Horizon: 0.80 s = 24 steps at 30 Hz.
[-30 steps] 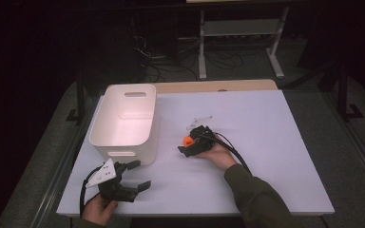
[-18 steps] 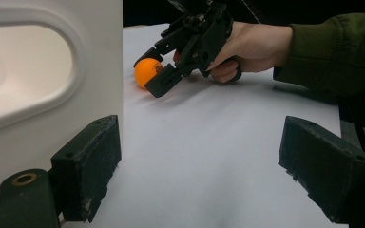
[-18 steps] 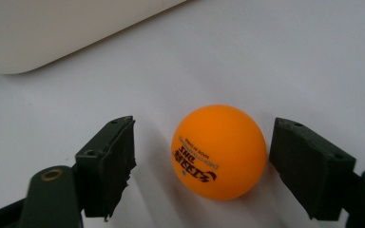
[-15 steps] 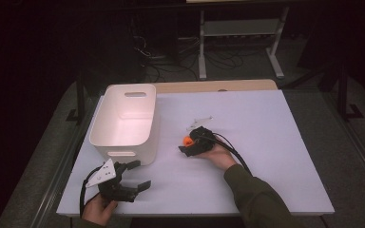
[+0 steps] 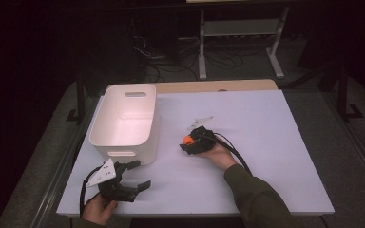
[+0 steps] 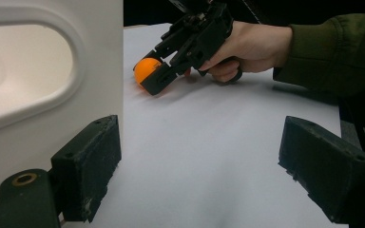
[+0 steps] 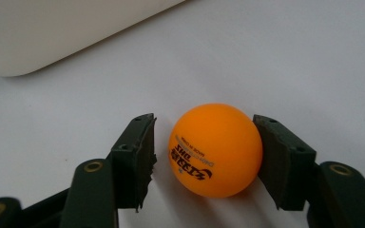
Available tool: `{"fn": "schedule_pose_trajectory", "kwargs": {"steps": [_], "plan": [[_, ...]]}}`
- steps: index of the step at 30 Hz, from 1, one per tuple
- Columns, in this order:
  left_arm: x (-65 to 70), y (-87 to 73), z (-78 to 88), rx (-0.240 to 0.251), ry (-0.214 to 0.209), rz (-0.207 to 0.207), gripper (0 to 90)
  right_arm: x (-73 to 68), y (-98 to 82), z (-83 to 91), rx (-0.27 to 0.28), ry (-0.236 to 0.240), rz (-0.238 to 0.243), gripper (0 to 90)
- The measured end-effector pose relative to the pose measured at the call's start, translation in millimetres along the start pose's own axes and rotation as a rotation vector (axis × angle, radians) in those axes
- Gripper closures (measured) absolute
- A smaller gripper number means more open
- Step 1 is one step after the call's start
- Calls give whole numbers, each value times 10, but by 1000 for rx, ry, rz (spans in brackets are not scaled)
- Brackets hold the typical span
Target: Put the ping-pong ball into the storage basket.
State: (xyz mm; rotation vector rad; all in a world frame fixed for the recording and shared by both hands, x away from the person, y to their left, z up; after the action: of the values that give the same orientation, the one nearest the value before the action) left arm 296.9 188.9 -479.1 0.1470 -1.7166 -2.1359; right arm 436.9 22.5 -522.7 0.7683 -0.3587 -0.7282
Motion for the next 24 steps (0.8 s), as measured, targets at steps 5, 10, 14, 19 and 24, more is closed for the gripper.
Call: {"fn": "schedule_pose_trajectory", "kwargs": {"steps": [5,10,14,19,24], "plan": [[0,0,0,-1,0,0,139,11,2,5,0,2,-8,464],[-2,0,0,0,0,0,139,25,0,10,-2,9,-15,488],[-2,0,0,0,0,0,139,27,0,12,-4,15,-17,491],[2,0,1,0,0,0,139,20,7,24,-6,25,-22,492],[2,0,0,-1,1,-2,139,10,34,74,-5,40,-24,492]]}}
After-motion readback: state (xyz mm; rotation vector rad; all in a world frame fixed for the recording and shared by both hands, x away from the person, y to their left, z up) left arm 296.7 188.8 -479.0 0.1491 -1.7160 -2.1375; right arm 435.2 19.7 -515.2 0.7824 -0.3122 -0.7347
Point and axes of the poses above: each handheld gripper's, and its own axes: z roughly backward along the jaws, y roughly out of its top, x roughly to its right, the point moved 10 cm from there along -z, roughly forward along the jaws, and after that the axes turned 10 degrees about -y, right-handed, at the moved point
